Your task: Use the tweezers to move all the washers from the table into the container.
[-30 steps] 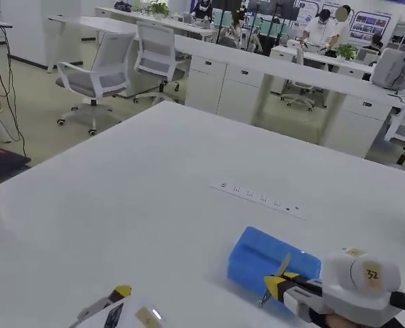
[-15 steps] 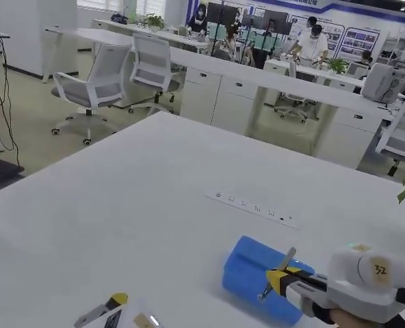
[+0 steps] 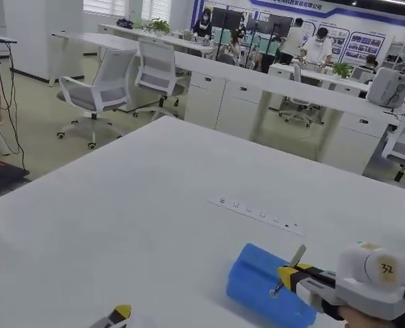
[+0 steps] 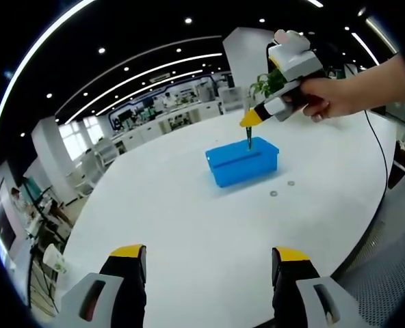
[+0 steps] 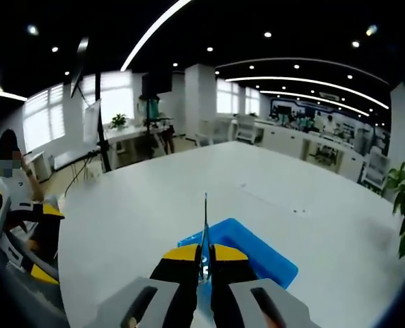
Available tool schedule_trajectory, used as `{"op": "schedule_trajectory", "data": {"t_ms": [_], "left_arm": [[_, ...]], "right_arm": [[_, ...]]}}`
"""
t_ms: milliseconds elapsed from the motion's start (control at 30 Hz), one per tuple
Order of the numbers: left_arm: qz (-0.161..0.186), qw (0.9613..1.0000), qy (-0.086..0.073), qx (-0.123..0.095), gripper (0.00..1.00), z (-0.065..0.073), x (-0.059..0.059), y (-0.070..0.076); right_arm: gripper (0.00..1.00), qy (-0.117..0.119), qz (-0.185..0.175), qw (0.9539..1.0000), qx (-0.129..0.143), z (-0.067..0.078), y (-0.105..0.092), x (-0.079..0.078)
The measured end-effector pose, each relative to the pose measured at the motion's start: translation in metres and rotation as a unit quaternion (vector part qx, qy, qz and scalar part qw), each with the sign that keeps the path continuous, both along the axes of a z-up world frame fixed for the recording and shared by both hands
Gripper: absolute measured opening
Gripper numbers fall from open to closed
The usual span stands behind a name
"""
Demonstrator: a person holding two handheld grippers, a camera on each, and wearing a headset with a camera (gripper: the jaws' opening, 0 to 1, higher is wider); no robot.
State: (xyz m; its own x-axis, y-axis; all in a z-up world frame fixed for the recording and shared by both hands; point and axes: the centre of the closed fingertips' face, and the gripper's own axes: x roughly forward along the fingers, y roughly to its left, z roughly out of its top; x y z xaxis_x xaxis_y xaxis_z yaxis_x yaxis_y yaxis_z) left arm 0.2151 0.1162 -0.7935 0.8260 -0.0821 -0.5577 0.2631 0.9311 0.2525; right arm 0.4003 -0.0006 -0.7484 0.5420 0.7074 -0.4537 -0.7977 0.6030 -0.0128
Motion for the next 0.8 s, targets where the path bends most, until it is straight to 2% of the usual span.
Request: {"op": "schedule_trajectory", "data": {"t_ms": [167, 300, 467, 633, 800], "left_arm": [[-0.001, 1.0, -0.001, -0.004, 0.76, 0.001, 0.0, -0.001], [-0.003, 1.0, 0.006, 0.001, 0.76, -0.002, -0.001, -0.001], [-0.007, 0.9999, -0.001, -0.01, 0.77, 0.002, 0.0, -0.004], [-0.01, 0.9999, 0.003, -0.008, 0.76, 0.0, 0.0, -0.005], [-0.012, 0.9999, 0.009, -0.005, 0.76, -0.002, -0.001, -0.005]], "right_arm": [[0.02, -0.002, -0.006, 0.9999, -0.011, -0.007, -0.002, 0.013], [0.02, -0.001, -0.024, 0.9997, -0.009, -0.013, -0.006, 0.026], [0.02, 0.006, -0.036, 0.9993, -0.005, -0.022, -0.006, 0.037], [0.02, 0.009, -0.036, 0.9991, -0.022, -0.037, -0.005, 0.042], [0.02, 0.021, -0.039, 0.9988, -0.024, -0.046, -0.005, 0.041]]}}
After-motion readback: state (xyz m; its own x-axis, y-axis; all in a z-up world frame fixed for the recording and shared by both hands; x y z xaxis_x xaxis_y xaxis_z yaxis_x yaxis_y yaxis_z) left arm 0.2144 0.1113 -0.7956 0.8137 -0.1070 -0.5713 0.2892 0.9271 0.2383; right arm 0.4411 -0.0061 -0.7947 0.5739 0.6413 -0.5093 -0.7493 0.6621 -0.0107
